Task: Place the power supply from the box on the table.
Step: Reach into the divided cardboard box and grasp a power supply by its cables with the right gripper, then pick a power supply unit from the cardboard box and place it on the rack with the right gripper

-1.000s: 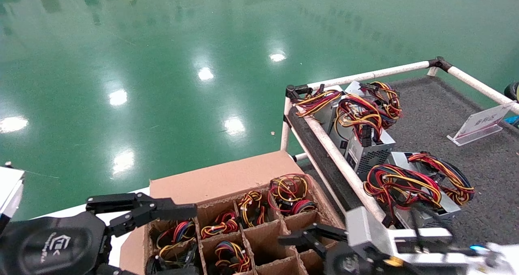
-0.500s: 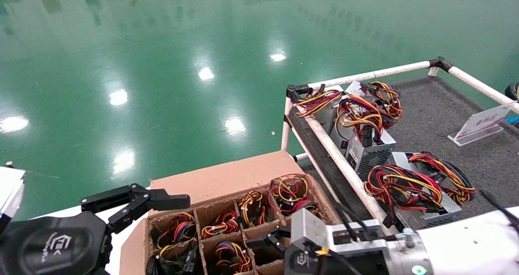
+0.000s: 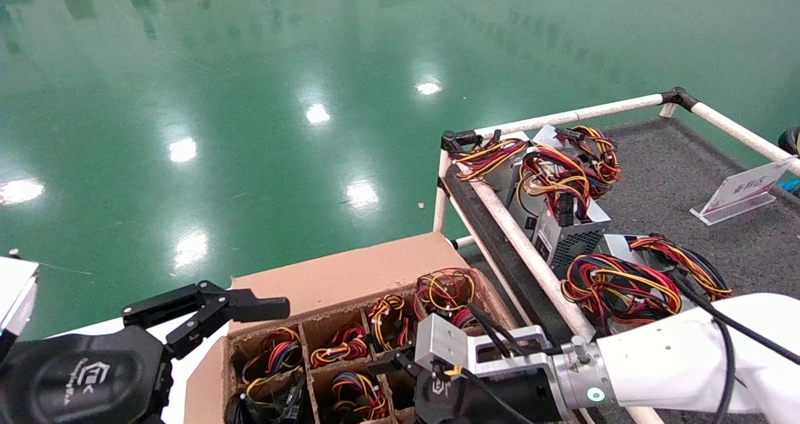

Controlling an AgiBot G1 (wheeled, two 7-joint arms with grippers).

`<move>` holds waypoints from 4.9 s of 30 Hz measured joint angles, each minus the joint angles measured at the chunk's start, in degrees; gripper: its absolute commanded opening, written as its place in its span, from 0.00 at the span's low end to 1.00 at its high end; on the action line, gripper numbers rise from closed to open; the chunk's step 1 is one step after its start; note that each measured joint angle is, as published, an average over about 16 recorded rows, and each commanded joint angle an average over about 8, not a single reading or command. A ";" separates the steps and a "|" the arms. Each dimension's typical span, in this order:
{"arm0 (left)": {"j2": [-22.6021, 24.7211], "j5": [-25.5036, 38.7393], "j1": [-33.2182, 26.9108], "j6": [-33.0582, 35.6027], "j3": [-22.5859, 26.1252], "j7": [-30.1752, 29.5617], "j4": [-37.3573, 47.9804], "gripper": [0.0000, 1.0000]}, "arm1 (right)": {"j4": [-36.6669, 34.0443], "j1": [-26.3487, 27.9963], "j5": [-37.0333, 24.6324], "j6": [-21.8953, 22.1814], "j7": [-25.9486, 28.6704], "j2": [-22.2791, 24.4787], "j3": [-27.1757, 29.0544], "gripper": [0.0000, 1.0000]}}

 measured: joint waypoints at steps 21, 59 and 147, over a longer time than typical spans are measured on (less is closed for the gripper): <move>0.00 0.00 0.00 0.00 0.01 0.00 0.00 1.00 | -16.06 6.02 -2.77 0.96 -7.40 -6.62 -1.62 0.07; -0.01 -0.01 0.00 -0.01 0.02 0.01 0.00 1.00 | -26.19 8.52 -3.20 0.55 -9.84 -9.81 -2.17 0.00; -0.02 -0.03 -0.01 -0.02 0.05 0.02 0.00 1.00 | -27.60 39.58 4.51 6.91 -4.46 32.92 6.97 0.00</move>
